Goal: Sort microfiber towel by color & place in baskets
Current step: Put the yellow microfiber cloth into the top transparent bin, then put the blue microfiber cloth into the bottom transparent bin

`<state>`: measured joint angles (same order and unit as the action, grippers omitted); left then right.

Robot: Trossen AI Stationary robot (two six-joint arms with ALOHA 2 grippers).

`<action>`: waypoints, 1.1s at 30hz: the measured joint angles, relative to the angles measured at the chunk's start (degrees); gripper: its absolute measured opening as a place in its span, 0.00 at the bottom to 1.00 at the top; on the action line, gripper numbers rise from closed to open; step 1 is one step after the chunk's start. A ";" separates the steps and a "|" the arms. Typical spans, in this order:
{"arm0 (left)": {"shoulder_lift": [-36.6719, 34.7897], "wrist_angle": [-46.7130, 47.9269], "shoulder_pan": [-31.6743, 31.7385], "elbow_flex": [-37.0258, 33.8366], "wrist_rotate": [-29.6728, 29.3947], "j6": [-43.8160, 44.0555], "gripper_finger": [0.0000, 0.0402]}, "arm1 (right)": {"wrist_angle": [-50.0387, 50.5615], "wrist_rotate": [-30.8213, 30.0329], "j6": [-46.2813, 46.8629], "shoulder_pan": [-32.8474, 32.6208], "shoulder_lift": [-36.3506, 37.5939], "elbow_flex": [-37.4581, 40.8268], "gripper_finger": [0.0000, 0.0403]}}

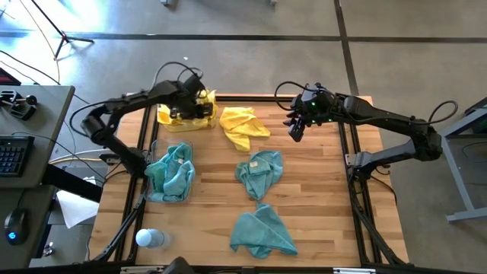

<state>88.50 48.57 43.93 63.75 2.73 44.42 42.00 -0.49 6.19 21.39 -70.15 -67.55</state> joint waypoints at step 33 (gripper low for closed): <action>-17.83 -1.24 0.30 -2.45 -7.22 2.12 0.33 | 0.13 -2.93 0.44 -0.02 -4.32 -0.02 0.38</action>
<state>70.67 47.33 44.23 61.30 -4.48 46.54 42.13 -3.42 6.63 21.37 -74.47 -67.57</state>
